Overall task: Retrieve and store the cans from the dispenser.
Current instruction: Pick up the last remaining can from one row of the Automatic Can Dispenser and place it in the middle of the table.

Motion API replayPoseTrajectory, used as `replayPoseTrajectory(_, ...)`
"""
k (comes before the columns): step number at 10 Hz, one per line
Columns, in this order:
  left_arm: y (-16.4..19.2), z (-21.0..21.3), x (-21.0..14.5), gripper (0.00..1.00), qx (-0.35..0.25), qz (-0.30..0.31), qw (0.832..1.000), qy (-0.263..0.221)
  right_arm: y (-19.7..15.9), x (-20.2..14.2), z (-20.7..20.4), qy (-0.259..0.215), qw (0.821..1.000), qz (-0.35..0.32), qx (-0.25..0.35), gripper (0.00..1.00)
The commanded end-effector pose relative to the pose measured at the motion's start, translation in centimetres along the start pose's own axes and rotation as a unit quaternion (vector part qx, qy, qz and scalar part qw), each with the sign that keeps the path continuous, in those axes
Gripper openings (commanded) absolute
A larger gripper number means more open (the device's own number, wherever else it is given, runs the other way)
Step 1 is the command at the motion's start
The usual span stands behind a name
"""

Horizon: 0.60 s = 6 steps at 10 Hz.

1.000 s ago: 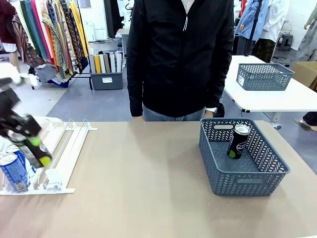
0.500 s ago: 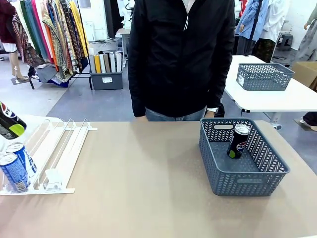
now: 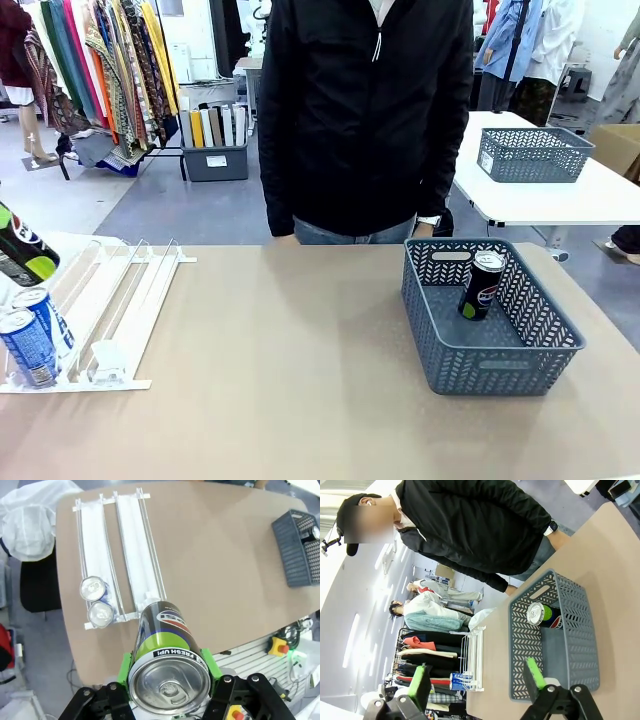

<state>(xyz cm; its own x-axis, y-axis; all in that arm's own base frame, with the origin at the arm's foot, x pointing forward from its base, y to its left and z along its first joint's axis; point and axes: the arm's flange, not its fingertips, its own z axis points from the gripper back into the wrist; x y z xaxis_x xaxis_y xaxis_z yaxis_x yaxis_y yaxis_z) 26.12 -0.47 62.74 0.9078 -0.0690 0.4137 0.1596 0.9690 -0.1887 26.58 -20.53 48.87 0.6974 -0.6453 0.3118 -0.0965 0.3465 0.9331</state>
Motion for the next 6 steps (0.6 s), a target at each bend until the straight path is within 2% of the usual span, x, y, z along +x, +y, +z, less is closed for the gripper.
replayPoseTrajectory(1,-4.4,-2.3,2.5,0.00,-0.020,-0.032,0.999,-0.002,0.1,0.3,-0.2,-0.009,1.000,0.012,0.012,1.00)
replayPoseTrajectory(3,-12.8,-7.6,6.3,0.00,-0.028,-0.092,0.995,0.035,0.1,0.3,-0.2,-0.009,1.000,0.012,0.012,1.00)
replayPoseTrajectory(4,-18.5,-11.6,7.3,0.00,-0.021,-0.136,0.989,0.060,0.1,0.3,-0.2,-0.009,1.000,0.012,0.012,1.00)
replayPoseTrajectory(5,-23.0,-14.8,7.7,0.00,-0.026,-0.177,0.981,0.076,0.1,0.3,-0.2,-0.009,1.000,0.012,0.012,1.00)
replayPoseTrajectory(6,-27.0,-18.0,7.3,0.00,-0.006,-0.208,0.975,0.077,0.1,0.3,-0.2,-0.009,1.000,0.012,0.012,1.00)
